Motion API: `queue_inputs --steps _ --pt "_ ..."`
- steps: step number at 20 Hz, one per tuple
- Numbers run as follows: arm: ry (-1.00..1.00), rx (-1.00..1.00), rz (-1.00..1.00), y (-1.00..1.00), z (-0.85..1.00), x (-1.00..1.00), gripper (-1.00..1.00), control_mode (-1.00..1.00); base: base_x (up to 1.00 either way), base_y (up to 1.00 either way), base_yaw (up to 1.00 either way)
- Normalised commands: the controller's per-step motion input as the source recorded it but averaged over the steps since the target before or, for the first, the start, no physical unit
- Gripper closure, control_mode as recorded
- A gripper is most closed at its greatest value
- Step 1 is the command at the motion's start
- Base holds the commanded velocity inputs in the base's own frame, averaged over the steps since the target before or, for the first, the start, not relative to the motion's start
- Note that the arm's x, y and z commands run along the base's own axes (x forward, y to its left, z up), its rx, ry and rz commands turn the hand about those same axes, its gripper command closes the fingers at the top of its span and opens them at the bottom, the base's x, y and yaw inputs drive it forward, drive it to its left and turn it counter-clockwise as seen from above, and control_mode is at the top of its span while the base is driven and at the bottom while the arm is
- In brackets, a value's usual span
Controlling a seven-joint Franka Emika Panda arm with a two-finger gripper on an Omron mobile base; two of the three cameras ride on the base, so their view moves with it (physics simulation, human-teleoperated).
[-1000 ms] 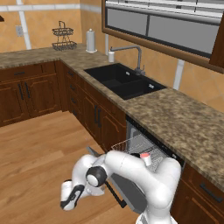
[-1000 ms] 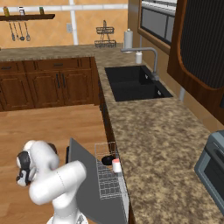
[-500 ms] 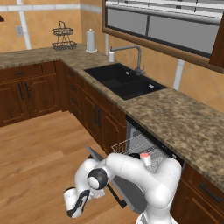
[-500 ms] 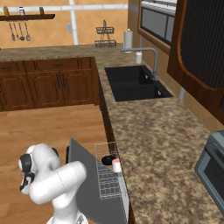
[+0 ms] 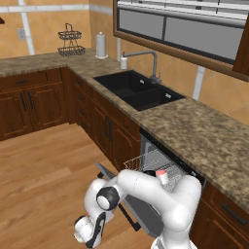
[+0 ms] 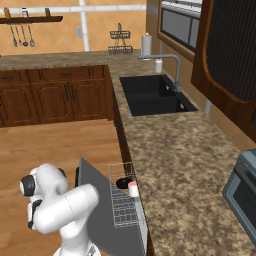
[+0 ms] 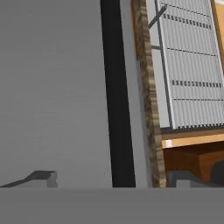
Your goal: Pick up the cup and bowl from the counter, place them in the dishwasher, and close the dishwasher door.
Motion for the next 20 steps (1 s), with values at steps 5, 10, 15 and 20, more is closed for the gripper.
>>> queue_inputs --steps 5,10,15,20 --pt "0.08 0.02 0.15 -0.09 -0.33 0.70 -1.00 -1.00 0.00 0.00 0.00" --pt "0.01 -0.01 0.01 -0.58 -0.10 0.57 -1.00 -1.00 0.00 0.00 0.00" --pt "0.00 -0.07 -0.06 -0.92 0.00 0.52 -1.00 -1.00 0.00 0.00 0.00" --pt "0.00 -0.08 -0.17 -1.00 0.03 0.63 -1.00 -1.00 0.00 0.00 0.00"
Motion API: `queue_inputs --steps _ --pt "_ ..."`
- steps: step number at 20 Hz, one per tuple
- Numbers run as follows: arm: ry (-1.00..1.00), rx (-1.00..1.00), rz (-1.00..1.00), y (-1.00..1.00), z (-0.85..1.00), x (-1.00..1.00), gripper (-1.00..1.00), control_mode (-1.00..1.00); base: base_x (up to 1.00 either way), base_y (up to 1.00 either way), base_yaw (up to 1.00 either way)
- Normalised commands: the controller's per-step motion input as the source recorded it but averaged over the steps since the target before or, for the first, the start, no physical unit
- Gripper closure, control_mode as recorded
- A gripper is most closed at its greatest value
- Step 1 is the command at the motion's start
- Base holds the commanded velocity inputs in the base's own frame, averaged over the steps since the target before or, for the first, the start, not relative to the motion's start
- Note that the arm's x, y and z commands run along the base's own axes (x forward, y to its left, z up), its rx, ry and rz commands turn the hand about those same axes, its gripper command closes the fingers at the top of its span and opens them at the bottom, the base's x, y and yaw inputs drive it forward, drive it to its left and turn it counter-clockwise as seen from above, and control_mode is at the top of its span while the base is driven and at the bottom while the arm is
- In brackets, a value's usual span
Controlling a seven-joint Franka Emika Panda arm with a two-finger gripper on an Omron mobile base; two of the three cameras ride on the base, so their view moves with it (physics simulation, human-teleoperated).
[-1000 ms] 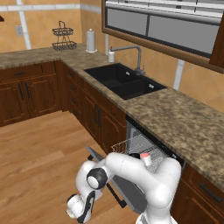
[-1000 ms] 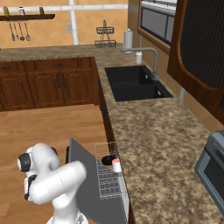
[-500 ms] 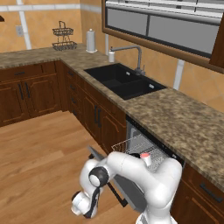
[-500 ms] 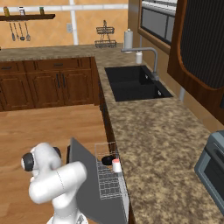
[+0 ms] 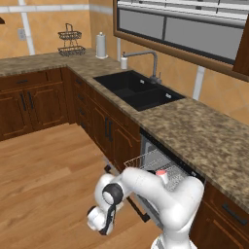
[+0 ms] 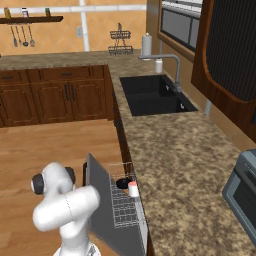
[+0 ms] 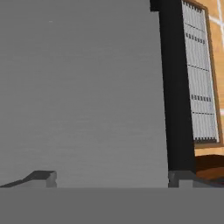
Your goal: Pick up the cup and bowl from the counter, place them in the dishwasher, and close the dishwasher door.
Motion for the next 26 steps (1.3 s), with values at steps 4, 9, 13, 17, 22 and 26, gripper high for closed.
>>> queue_inputs --steps 4,9,13,17,22,26 --pt "0.00 -0.07 -0.21 -1.00 0.07 0.77 -1.00 -1.00 0.00 0.00 0.00" --pt "0.00 -0.05 -0.19 -1.00 0.03 0.87 -1.00 -1.00 0.00 0.00 0.00" --pt "0.00 -0.04 -0.19 -1.00 0.00 0.90 -1.00 -1.00 0.00 0.00 0.00" --pt "0.02 -0.03 -0.18 -1.00 0.00 0.90 -1.00 -1.00 0.00 0.00 0.00" --pt "0.06 0.00 -0.10 -1.00 0.00 0.80 -1.00 -1.00 0.00 0.00 0.00" --pt "0.08 0.00 -0.07 -1.00 -0.01 0.74 -1.00 -1.00 0.00 0.00 0.00"
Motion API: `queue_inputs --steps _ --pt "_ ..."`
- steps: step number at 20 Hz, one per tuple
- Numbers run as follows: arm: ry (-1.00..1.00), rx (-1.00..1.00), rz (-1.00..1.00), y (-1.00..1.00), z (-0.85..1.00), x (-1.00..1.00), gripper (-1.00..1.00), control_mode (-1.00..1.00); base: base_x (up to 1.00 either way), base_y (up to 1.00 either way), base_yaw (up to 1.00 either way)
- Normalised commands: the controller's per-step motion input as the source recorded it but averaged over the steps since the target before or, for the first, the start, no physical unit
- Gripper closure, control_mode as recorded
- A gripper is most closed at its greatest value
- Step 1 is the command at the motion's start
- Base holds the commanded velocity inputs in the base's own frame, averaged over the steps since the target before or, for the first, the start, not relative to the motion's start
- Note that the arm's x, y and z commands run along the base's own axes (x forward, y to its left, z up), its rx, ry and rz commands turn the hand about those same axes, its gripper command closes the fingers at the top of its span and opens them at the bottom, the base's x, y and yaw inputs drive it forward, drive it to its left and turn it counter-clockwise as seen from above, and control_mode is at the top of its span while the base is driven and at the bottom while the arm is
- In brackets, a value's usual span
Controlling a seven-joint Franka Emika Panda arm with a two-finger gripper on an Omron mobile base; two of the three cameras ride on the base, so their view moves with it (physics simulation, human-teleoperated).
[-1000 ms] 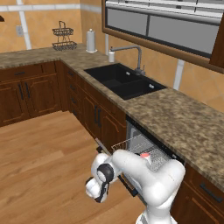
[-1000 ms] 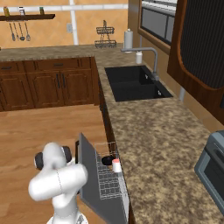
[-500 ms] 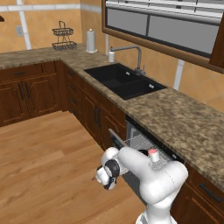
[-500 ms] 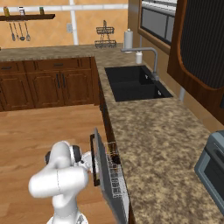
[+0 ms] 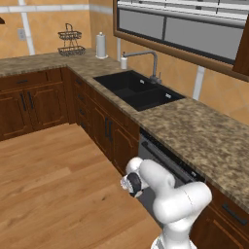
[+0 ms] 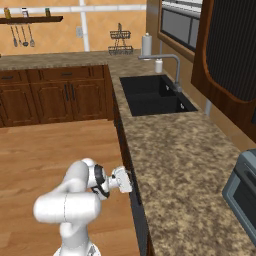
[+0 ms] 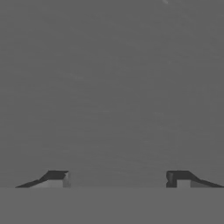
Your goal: Pick up the cup and bowl from the counter, place them in the dishwasher, and close the dishwasher door.
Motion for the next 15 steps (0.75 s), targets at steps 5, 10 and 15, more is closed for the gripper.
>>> queue_inputs --steps 5,10,15 --pt "0.08 0.00 -0.05 -1.00 -0.03 0.66 -1.00 -1.00 0.00 0.00 0.00" --pt "0.09 0.00 -0.01 -0.97 -0.01 0.47 -1.00 -1.00 0.00 0.00 0.00" --pt "0.03 0.00 0.00 -0.63 0.00 0.31 -1.00 -1.00 0.00 0.00 0.00"
